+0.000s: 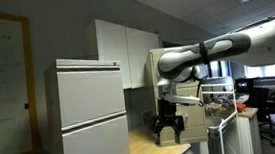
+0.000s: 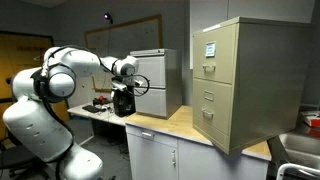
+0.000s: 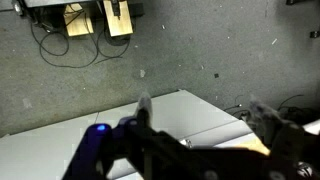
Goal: Open the bottom drawer of the cabinet at the right
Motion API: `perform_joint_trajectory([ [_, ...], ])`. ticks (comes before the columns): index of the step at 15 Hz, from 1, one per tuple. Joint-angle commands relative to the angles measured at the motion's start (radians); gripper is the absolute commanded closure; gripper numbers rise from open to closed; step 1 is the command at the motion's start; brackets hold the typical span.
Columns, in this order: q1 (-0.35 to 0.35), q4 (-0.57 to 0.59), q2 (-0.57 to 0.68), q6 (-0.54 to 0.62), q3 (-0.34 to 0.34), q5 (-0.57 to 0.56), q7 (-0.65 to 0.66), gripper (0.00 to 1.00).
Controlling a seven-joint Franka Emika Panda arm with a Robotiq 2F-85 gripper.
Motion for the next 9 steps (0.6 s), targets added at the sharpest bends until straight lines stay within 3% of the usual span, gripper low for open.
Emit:
perform_joint_trajectory([
  [1, -0.012, 0.002, 0.0, -0.002, 0.01, 0.003, -0.003, 0.0],
  [9, -0.021, -0.006, 0.004, 0.006, -0.002, 0.006, -0.007, 0.0],
])
